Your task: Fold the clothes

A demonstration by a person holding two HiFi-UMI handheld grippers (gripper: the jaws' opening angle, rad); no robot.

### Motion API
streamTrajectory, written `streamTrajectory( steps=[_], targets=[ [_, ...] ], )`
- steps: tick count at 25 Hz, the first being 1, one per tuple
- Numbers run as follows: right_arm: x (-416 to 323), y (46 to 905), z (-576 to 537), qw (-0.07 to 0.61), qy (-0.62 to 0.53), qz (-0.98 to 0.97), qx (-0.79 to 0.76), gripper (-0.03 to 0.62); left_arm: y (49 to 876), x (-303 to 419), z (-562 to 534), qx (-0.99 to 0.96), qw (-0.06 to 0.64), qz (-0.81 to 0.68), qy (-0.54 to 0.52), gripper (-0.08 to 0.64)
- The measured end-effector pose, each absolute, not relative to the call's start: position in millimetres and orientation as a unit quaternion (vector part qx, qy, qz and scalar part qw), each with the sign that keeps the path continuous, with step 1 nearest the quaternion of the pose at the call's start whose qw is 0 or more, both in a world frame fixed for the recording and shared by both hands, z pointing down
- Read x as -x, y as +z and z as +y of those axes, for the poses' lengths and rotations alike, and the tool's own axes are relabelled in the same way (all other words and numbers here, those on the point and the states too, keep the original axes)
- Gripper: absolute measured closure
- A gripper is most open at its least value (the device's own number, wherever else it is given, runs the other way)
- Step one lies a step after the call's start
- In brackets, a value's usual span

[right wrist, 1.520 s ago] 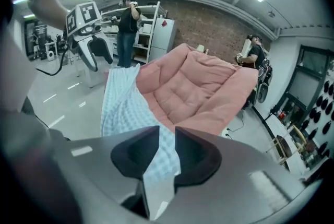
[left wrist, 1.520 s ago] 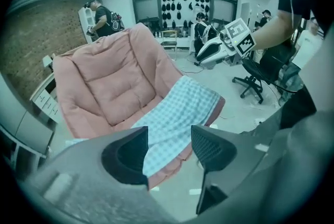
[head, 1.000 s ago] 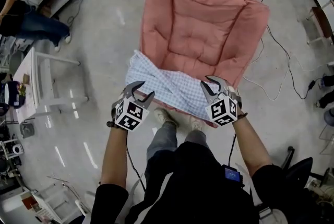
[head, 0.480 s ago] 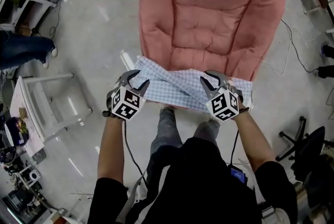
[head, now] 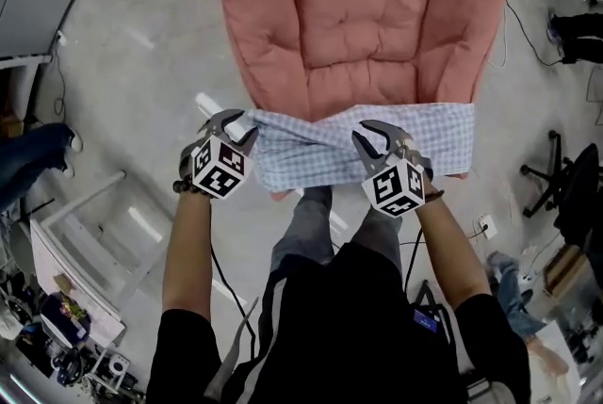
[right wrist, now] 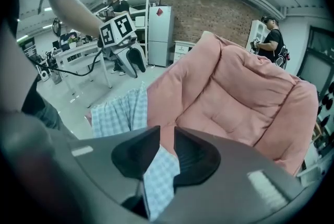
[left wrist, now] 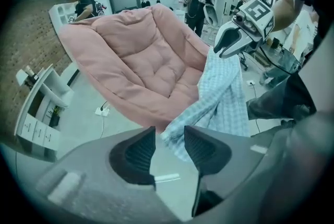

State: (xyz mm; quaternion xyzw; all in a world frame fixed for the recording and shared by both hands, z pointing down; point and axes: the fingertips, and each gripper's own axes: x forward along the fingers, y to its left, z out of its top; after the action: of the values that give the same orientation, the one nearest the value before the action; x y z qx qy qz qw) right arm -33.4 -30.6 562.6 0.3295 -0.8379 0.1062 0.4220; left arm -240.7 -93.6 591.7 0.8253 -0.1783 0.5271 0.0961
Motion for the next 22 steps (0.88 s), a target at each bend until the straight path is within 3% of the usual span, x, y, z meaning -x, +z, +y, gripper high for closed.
streamTrajectory(
  steps=[6,14,22],
  targets=[
    [15.8,579.6,-19.4,0.437,0.136,-0.81,-0.365,0.5,630.6,239.4,-99.8,-0.813,0.051,-0.091,0.572,0.376],
    [-16.5,586.7,2.6,0.454,0.165,-0.777,-0.405,0.5,664.3,223.0,-92.9,-0.792,0.041,-0.007,0.609,0.369],
    [-18.4,592.8,13.4,0.46,0.181,-0.774,-0.395,0.502,655.6,218.6,-93.8,-0.797,0.033,-0.011,0.603,0.506]
  ],
)
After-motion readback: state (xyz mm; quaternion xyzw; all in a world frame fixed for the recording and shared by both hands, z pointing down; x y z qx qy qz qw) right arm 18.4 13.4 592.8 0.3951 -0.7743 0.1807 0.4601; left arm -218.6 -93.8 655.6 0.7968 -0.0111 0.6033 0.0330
